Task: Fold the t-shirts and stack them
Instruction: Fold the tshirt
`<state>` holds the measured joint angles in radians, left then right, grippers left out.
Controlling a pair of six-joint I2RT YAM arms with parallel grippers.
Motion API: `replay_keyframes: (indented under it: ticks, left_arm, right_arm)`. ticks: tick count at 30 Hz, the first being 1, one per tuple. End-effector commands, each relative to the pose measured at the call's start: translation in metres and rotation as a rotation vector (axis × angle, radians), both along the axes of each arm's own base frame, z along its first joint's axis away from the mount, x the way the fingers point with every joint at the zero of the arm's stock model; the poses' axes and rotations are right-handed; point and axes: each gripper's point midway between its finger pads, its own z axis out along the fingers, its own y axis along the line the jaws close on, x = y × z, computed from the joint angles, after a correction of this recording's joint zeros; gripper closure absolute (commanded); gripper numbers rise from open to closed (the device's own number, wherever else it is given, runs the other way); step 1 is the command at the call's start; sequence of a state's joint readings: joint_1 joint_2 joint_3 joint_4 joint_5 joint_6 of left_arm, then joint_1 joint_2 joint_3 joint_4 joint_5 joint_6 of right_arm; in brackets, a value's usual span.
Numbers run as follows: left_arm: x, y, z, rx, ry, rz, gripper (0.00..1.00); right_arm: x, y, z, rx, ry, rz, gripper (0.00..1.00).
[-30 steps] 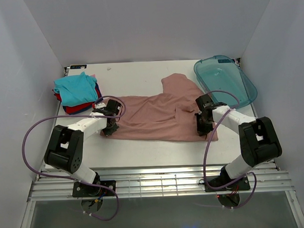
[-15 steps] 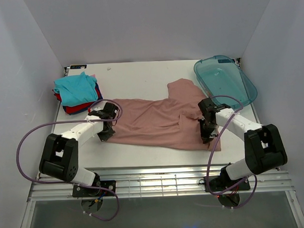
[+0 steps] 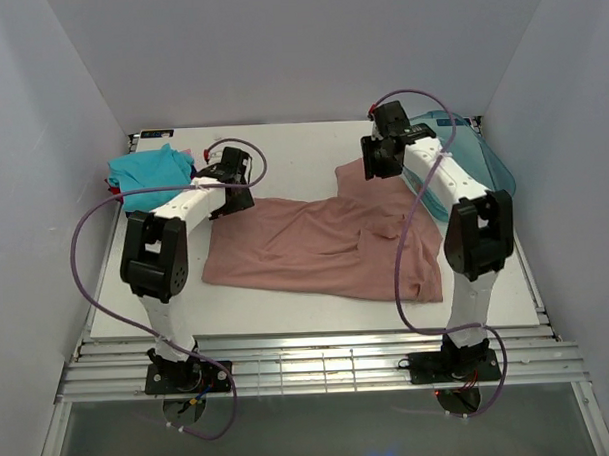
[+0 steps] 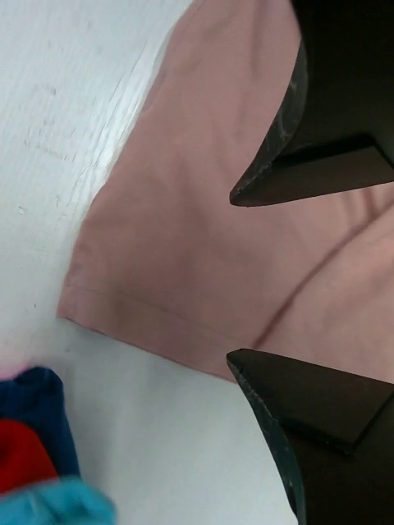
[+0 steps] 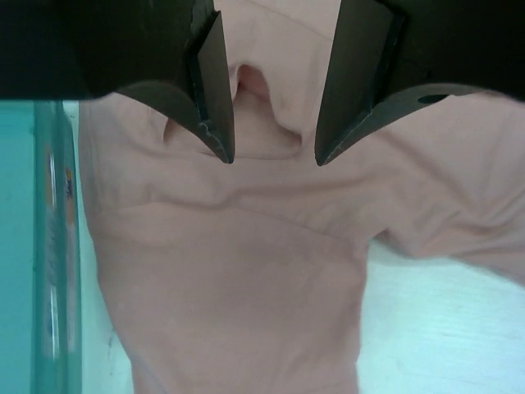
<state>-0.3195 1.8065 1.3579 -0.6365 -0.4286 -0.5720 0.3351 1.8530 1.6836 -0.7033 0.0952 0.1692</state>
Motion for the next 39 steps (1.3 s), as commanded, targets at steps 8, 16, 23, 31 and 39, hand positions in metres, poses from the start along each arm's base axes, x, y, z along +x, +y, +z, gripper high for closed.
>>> replay_keyframes:
  ticks: [8, 16, 23, 31, 39]
  left_arm:
    - [0.063, 0.023, -0.026, 0.036, 0.008, -0.079, 0.18]
    - [0.083, 0.034, -0.023, 0.016, -0.023, -0.073, 0.18]
    - [0.084, 0.036, -0.040, 0.014, 0.010, -0.072, 0.18]
    - [0.077, 0.036, -0.056, 0.012, 0.048, -0.070, 0.20]
    - [0.081, 0.037, -0.061, 0.018, 0.056, -0.068, 0.25]
  right_arm:
    - [0.099, -0.023, -0.092, -0.163, 0.069, -0.006, 0.50]
    - [0.127, -0.042, -0.085, -0.109, -0.008, -0.047, 0.50]
    - [0.132, -0.046, -0.090, -0.111, -0.019, -0.060, 0.50]
    - [0.144, -0.069, -0.096, -0.174, -0.033, -0.123, 0.50]
    - [0.163, -0.084, -0.071, -0.168, -0.123, -0.183, 0.49]
